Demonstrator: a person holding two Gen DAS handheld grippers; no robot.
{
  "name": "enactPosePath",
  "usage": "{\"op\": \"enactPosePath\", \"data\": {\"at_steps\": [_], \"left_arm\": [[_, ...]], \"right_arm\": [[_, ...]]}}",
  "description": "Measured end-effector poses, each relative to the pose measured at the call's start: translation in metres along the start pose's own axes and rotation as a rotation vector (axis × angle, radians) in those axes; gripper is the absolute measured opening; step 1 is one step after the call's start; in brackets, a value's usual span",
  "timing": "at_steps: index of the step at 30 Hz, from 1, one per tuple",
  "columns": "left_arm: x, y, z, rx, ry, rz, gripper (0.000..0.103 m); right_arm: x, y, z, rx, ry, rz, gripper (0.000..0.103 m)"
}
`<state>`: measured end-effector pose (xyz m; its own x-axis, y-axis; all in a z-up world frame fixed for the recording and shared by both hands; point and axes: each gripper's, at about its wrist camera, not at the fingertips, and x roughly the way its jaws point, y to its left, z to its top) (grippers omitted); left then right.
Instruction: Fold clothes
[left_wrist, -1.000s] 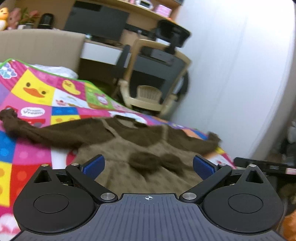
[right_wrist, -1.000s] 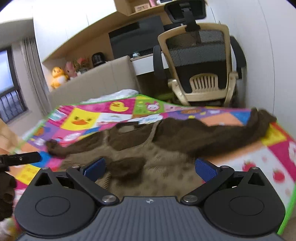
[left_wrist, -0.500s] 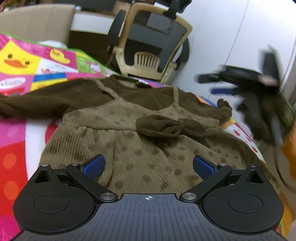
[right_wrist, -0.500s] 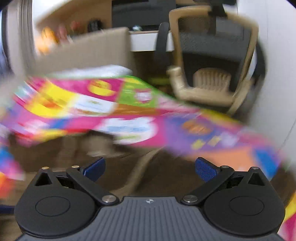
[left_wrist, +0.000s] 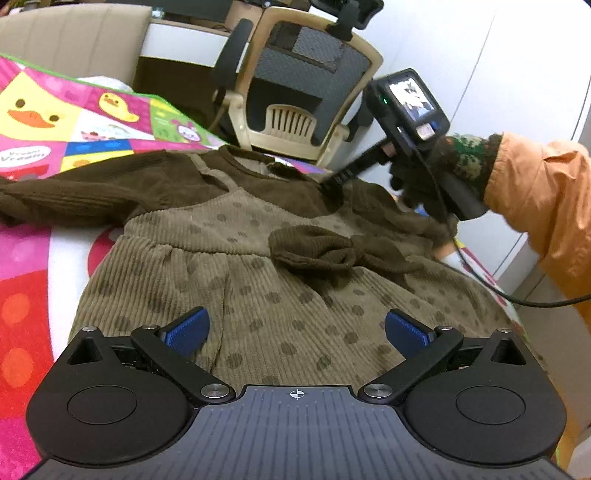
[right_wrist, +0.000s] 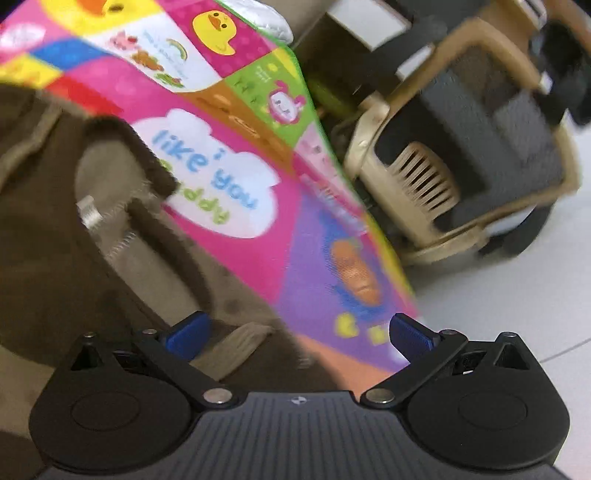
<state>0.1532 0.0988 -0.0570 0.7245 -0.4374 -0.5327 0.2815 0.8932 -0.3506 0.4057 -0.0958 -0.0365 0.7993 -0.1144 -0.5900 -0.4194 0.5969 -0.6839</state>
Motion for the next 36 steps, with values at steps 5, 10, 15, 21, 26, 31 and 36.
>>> {"op": "enactPosePath", "data": {"at_steps": [5,10,15,21,26,31,36], "left_arm": [[-0.002,0.004,0.0,-0.019,-0.007,-0.014,0.103],[-0.001,0.005,0.0,-0.027,-0.009,-0.019,0.103],[-0.001,0.005,0.0,-0.03,-0.01,-0.02,0.103],[0.0,0.006,0.0,-0.039,-0.011,-0.023,0.103],[0.0,0.005,-0.001,-0.041,-0.012,-0.021,0.103],[-0.001,0.006,-0.002,-0.055,-0.018,-0.02,0.103],[-0.001,0.007,-0.003,-0.063,-0.02,-0.025,0.103]], "right_arm": [[-0.021,-0.031,0.01,0.169,-0.227,-0.212,0.103],[-0.012,-0.066,-0.001,0.351,-0.094,-0.002,0.103],[0.005,-0.027,-0.033,0.105,0.034,0.067,0.103],[0.004,-0.022,-0.037,0.303,-0.11,0.077,0.103],[-0.009,-0.044,-0.031,0.487,-0.217,-0.008,0.103],[0.001,-0.029,-0.045,0.314,-0.067,0.028,0.103],[-0.027,-0.071,-0.06,0.56,-0.176,0.13,0.103]]}}
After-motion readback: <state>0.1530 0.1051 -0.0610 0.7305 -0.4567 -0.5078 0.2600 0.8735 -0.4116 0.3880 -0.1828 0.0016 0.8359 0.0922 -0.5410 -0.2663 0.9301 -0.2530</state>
